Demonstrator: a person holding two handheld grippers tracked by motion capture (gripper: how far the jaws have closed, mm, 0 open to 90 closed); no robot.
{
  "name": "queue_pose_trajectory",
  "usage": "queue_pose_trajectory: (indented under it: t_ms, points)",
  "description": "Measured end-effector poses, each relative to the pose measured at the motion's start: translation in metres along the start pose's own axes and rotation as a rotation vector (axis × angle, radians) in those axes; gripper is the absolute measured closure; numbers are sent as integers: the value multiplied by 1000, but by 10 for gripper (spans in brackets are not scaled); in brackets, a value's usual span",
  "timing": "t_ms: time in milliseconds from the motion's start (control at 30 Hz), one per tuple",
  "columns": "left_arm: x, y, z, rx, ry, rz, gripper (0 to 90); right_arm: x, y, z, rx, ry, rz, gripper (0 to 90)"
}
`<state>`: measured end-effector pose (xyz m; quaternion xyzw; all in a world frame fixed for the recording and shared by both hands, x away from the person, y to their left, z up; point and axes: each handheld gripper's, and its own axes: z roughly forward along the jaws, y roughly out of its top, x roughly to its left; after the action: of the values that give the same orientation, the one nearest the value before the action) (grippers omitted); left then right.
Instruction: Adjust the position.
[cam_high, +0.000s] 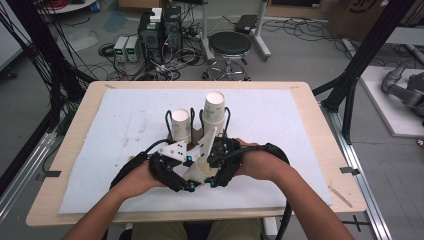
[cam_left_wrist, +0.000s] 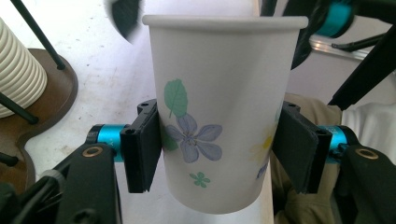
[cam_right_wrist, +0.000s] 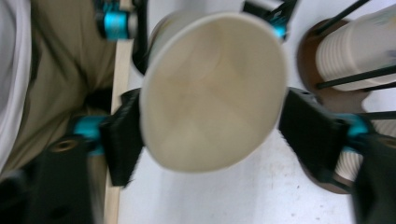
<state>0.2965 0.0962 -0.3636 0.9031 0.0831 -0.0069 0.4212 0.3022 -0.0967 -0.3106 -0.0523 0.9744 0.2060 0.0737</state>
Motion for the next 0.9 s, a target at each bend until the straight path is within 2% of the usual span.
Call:
queue_pose_trajectory:
  t_ms: [100,133,167,200,267,333,367,633,700,900]
  points:
    - [0,-2,-1,-13,-1,-6,368,-3,-7,-7,-102,11,54,213]
    - [1,-3,-2,-23,2,-13,368,-5,-9,-10,-144,15,65,213]
    - [1,-5,-3,-28,3,-19,366,-5,-16,-16,-211,12,106,213]
    - [2,-7,-3,-38,5,-26,366,-5,-16,-16,-211,12,106,213]
    - [3,-12,-5,-61,16,-38,363,-5,-23,-21,-271,7,137,213]
    - [4,-17,-6,-86,26,-50,361,-5,-37,-25,-329,-23,190,213]
    - [4,-20,-7,-107,31,-62,361,-5,-37,-25,-329,-23,190,213]
    - [10,-49,-21,-263,121,-148,359,-1,-81,-25,-483,-97,355,214]
    - [12,-55,-25,-296,142,-163,358,1,-92,-24,-504,-122,388,214]
    - [14,-71,-34,-364,182,-189,347,8,-124,-13,-556,-196,496,214]
